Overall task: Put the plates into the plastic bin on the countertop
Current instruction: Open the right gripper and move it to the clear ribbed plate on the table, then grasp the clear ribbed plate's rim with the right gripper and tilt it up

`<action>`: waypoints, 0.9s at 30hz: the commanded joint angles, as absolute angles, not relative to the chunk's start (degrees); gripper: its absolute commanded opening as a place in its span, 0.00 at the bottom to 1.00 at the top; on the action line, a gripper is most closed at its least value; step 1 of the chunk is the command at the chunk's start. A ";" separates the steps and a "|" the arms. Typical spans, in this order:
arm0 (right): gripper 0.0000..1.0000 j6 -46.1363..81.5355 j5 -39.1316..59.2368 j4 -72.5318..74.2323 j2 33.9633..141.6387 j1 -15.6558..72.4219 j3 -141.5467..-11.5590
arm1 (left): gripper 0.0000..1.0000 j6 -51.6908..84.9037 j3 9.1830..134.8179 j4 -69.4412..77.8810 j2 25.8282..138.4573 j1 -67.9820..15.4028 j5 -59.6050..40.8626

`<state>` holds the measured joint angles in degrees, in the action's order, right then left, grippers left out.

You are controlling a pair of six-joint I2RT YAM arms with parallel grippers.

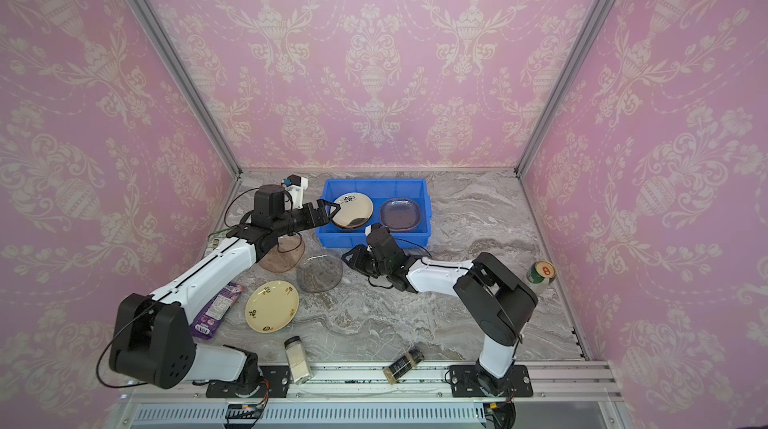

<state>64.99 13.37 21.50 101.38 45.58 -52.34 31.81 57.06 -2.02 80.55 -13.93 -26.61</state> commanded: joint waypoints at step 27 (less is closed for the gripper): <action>0.31 68.84 17.75 15.29 113.50 48.44 -59.97 | 0.98 30.33 55.55 -1.45 77.22 -13.75 -25.92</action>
<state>67.79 16.69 16.01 112.22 48.42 -58.24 31.79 56.71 -1.72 78.41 -13.93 -26.61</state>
